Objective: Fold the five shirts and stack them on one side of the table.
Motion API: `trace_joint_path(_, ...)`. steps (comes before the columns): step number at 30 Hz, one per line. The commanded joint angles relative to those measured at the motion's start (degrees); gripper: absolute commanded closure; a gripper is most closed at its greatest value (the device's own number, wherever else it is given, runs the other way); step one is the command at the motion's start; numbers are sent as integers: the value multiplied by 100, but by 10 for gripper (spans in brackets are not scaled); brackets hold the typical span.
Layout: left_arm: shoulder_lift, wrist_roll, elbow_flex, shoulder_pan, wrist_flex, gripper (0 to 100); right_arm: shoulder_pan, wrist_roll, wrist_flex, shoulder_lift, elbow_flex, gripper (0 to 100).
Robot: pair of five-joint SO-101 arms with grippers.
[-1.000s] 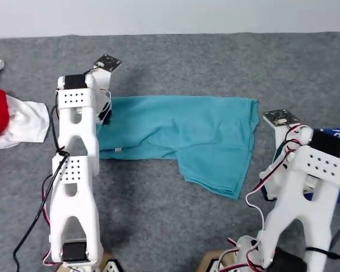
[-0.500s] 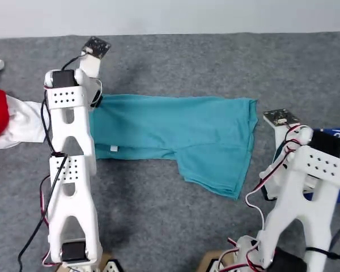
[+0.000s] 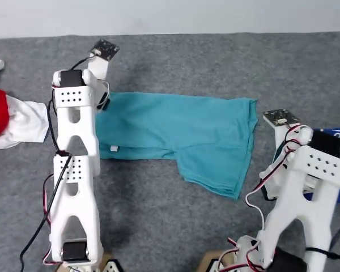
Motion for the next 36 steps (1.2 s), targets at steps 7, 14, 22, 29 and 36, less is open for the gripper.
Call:
trace_joint_path(7, -1407, -132, 910, -9, 158, 800, -66, -18, -13, -163, -26, 988)
trace_joint_path(14, -2514, -132, 1807, 44, 158, 802, -66, -18, -13, -163, -26, 988)
trace_joint_path(22, -3807, -114, 4919, 466, 114, 817, -66, -18, -13, -154, -26, 988)
trace_joint_path(29, -3657, -105, 5921, 334, -589, 884, -75, -18, -31, -154, -26, 988)
trace_joint_path(36, -3815, -97, 5921, 316, -677, 880, -251, -18, -154, -154, 88, 988)
